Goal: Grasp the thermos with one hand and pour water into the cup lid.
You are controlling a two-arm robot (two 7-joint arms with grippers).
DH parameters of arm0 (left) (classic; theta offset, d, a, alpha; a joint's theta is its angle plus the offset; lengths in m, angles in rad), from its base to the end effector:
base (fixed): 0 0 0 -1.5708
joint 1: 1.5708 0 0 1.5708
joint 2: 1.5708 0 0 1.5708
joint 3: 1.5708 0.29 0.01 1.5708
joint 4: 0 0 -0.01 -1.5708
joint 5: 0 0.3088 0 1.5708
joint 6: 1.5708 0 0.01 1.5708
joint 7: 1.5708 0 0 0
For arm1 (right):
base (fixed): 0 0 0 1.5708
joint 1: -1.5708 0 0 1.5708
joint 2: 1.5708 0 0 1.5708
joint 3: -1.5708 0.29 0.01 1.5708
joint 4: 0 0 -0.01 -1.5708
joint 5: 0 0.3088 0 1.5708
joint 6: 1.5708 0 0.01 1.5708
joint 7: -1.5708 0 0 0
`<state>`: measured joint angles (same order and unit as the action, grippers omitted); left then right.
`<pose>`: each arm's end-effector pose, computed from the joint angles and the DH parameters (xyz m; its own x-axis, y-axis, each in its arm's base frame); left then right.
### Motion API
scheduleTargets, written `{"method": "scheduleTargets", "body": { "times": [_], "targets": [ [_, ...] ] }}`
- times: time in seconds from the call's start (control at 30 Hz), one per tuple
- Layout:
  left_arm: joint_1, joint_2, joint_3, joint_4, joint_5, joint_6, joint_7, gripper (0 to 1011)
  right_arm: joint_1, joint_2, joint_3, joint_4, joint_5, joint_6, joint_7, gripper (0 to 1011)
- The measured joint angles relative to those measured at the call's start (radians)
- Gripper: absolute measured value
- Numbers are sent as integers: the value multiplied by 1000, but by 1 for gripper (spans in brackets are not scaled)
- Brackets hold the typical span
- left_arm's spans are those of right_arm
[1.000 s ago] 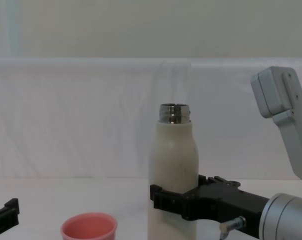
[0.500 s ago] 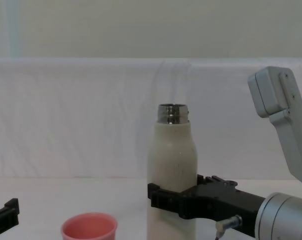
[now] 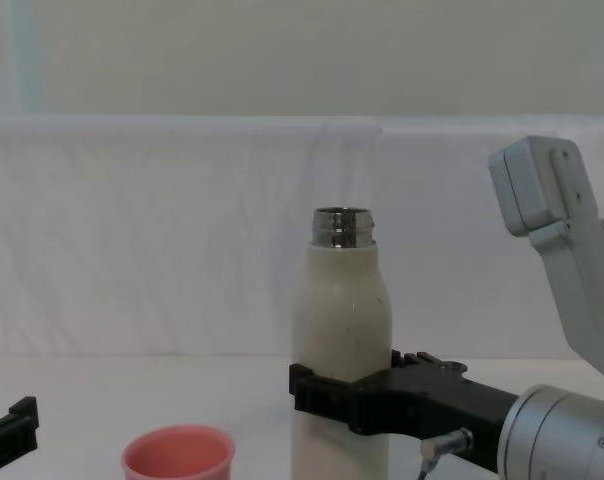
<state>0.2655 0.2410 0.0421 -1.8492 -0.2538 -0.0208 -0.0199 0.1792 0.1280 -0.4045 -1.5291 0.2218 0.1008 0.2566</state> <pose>0.2529 0.0376 -0.2853 0.1245 0.9917 -0.0326 -0.9921 0.1240 -0.0176 0.3551 0.0881 -0.2692 0.6089 -0.7923 -0.0402 0.7923 0.6098 -0.0174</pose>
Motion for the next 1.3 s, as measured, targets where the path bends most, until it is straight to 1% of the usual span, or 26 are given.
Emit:
{"method": "scheduleTargets", "body": {
  "times": [0.67, 1.3],
  "targets": [
    [0, 0, 0, 0, 0, 0, 0, 1001, 19, -11, -8, 19, 0, 2, -1, 1000],
    [0, 0, 0, 0, 0, 0, 0, 1001, 23, -13, -9, 25, 0, 7, -1, 1000]
  ]
}}
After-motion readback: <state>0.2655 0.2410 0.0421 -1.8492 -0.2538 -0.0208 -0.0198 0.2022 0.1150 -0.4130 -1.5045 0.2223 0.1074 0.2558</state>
